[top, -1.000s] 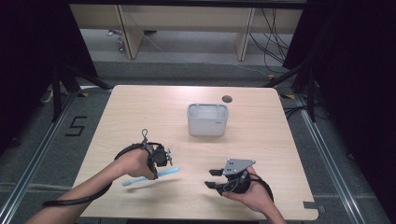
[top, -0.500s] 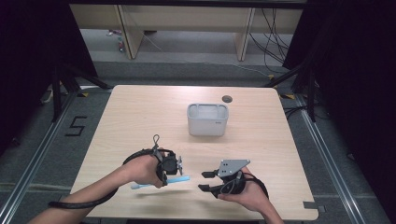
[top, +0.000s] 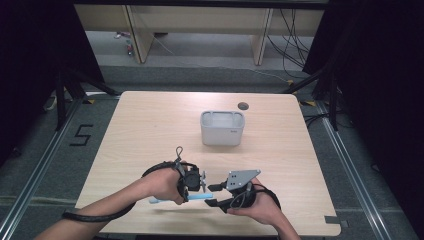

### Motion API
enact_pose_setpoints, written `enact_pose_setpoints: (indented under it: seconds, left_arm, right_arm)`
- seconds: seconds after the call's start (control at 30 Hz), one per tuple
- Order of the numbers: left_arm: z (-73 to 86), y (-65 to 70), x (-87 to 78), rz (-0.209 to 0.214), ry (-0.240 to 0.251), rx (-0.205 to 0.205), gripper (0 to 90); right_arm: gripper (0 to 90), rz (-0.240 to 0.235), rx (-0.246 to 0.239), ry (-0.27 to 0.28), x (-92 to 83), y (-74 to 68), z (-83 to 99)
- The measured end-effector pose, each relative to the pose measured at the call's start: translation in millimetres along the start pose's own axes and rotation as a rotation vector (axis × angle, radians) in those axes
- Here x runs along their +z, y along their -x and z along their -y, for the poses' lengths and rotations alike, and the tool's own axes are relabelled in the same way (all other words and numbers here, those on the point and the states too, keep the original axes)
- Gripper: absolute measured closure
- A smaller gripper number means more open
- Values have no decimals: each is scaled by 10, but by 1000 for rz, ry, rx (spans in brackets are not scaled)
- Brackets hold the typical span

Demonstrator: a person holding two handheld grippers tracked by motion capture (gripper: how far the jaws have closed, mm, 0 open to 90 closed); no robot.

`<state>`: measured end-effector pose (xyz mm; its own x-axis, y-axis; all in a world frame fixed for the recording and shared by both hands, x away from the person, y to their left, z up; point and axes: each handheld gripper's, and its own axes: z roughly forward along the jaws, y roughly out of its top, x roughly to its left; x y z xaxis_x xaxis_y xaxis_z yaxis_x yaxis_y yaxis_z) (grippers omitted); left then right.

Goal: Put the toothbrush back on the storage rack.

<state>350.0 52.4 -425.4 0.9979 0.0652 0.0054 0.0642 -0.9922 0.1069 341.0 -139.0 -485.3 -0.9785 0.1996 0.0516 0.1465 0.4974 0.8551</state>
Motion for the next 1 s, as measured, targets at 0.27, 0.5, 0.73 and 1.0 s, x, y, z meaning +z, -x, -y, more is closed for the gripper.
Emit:
enact_pose_setpoints:
  seconds: [0.27, 0.5, 0.73, 1.0]
  left_arm:
    - [-72, 41, -18, 4, 5, 26, 787]
    - [-90, 67, -20, 2, 4, 46, 787]
    - [-111, 95, -29, 3, 2, 65, 786]
    - [-131, 131, -62, 0, 0, 84, 786]
  right_arm:
    - [610, -56, -9, -8, 104, -47, -15]
    - [680, -80, -28, -9, 113, -74, -7]
    - [724, -83, -75, -5, 118, -63, -5]
    - [782, -93, -82, -10, 83, -90, -14]
